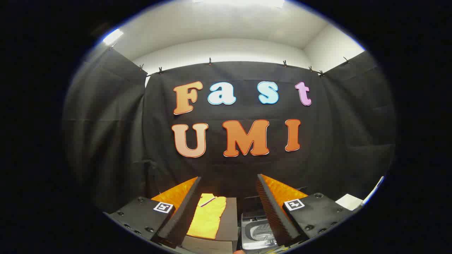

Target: Put the clothes into the washing machine and then close the washing machine lid.

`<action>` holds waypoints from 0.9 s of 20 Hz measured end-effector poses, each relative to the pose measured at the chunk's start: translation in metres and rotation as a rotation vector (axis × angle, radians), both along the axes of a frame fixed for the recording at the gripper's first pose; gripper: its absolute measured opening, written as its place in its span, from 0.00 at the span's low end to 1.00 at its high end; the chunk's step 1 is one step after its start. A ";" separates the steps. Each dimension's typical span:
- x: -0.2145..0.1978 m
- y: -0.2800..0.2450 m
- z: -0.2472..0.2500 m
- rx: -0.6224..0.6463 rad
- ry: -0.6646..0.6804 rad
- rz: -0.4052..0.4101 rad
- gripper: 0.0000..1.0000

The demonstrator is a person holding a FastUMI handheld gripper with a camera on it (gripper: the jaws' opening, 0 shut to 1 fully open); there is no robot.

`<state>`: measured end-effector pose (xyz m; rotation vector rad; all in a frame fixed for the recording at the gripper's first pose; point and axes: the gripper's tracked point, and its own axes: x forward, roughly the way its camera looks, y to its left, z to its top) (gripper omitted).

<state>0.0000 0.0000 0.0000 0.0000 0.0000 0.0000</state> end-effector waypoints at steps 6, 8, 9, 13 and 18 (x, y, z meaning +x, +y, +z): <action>-0.002 -0.011 0.004 -0.008 0.000 -0.023 0.98; -0.003 -0.011 0.005 -0.012 0.002 -0.023 0.98; -0.003 -0.011 0.005 -0.011 0.002 -0.026 0.98; -0.003 -0.011 0.005 -0.017 0.005 -0.030 0.98; -0.004 -0.010 0.006 -0.027 0.004 -0.033 0.98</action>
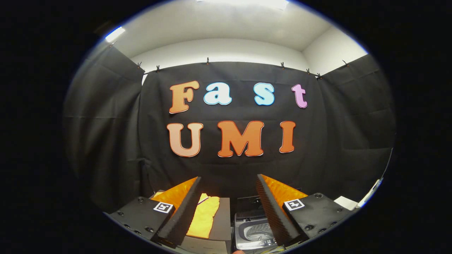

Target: Put the clothes into the washing machine and then close the washing machine lid.

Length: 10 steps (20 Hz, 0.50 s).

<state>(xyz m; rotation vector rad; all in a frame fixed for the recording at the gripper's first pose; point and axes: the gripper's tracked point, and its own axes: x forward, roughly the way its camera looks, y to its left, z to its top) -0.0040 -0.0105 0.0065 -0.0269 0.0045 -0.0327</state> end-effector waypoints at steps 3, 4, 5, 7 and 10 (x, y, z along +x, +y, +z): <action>-0.001 0.001 -0.001 0.005 0.004 0.001 0.98; -0.001 0.000 -0.001 0.007 0.004 -0.001 0.98; -0.001 0.000 -0.001 0.006 0.005 -0.001 0.98; -0.002 0.000 0.000 0.000 0.002 -0.002 0.98; 0.000 0.001 -0.002 -0.001 0.008 -0.002 0.98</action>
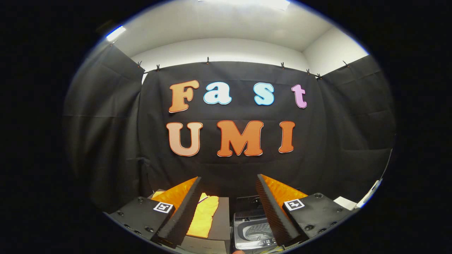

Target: Put the clothes into the washing machine and then close the washing machine lid.

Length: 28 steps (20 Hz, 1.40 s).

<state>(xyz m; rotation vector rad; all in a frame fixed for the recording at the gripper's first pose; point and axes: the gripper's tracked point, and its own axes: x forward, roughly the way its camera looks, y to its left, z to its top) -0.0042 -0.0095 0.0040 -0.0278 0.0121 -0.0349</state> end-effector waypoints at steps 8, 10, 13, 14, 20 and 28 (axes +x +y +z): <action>0.025 0.040 -0.032 0.044 0.059 0.044 0.98; 0.039 0.057 -0.044 0.041 0.082 0.055 0.98; 0.061 0.083 -0.057 0.044 0.112 0.084 0.98; 0.071 0.092 -0.064 0.049 0.124 0.095 0.98; 0.121 0.137 -0.114 0.076 0.229 0.129 0.98; 0.169 0.163 -0.205 0.112 0.407 0.114 0.99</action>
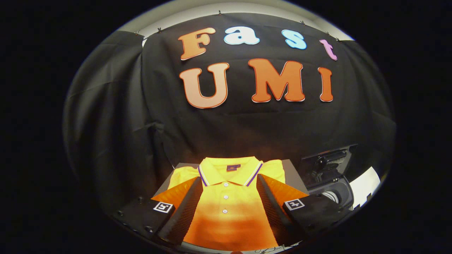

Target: Put the clothes into the washing machine and then close the washing machine lid.

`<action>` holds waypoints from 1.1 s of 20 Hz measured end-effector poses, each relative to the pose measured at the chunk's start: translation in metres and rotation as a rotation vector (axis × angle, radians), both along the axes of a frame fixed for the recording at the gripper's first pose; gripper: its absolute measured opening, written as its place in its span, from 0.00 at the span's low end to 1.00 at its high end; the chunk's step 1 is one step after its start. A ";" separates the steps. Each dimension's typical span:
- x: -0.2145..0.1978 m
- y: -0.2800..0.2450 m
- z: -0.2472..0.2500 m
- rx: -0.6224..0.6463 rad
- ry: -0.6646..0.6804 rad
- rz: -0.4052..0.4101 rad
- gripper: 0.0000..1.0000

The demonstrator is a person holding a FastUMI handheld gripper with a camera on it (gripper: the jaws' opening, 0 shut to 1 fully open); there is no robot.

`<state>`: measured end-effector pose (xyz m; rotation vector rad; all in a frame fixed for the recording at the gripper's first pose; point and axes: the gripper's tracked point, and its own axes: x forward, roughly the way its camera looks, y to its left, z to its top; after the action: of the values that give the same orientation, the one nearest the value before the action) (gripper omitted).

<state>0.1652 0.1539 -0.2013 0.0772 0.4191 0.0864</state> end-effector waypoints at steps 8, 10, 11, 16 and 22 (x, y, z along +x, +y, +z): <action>0.028 0.016 -0.074 -0.024 0.198 -0.026 0.99; 0.030 0.017 -0.086 -0.044 0.239 -0.029 0.99; 0.030 0.017 -0.090 -0.054 0.259 -0.035 0.99; 0.031 0.016 -0.095 -0.061 0.281 -0.064 0.99; 0.030 0.018 -0.092 -0.060 0.301 -0.041 0.79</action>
<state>0.1952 0.1715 -0.2938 0.0394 0.7204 0.0211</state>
